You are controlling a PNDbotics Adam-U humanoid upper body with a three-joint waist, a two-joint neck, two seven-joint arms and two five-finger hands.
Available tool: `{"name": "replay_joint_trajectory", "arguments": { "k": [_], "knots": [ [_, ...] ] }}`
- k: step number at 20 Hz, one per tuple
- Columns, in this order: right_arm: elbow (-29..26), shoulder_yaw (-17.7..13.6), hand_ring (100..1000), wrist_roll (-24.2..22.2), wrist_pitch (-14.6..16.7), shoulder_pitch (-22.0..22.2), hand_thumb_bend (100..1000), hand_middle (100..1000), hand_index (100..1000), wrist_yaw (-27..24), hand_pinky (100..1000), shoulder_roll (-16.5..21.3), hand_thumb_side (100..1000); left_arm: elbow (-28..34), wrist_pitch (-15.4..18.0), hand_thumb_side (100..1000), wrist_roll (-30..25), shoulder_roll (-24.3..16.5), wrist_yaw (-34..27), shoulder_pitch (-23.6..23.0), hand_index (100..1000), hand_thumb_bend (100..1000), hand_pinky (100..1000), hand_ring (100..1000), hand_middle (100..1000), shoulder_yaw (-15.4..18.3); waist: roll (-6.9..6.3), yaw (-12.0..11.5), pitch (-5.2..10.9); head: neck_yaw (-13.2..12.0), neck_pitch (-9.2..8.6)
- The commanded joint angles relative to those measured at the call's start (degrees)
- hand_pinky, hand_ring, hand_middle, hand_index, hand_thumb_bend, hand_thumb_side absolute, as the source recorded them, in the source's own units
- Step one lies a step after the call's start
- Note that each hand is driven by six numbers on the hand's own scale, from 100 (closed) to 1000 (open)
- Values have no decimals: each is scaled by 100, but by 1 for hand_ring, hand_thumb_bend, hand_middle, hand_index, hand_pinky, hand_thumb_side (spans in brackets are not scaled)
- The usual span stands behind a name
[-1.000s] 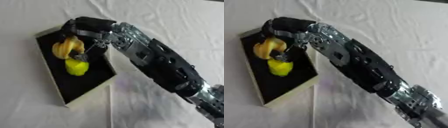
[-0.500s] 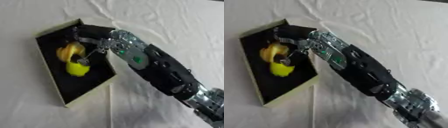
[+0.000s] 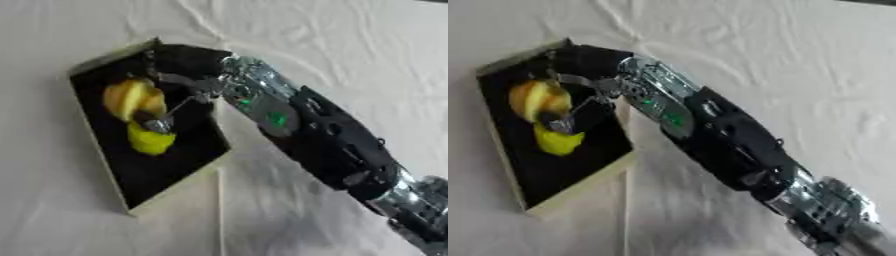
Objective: Pick up objects on the table and place them in the box.
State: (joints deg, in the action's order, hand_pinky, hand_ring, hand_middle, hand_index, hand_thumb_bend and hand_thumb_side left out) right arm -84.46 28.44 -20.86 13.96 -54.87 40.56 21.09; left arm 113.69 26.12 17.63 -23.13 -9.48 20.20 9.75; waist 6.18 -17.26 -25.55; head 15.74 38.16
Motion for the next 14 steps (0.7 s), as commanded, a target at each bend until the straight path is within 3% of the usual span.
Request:
{"name": "replay_joint_trajectory", "arguments": {
  "k": [1,14],
  "knots": [
    [-323,-172,875,108,-42,-85,307,792,906,-28,883,138,391,91,-13,652,-44,-81,-17,17,899,100,879,832,798,18,-54,13,136,-5,-64],
    [-1632,-618,867,-121,-611,-102,284,788,905,-821,882,367,347,91,-48,653,-108,-68,-42,-3,898,100,878,832,796,3,-119,129,192,1,-157]
  ]
}}
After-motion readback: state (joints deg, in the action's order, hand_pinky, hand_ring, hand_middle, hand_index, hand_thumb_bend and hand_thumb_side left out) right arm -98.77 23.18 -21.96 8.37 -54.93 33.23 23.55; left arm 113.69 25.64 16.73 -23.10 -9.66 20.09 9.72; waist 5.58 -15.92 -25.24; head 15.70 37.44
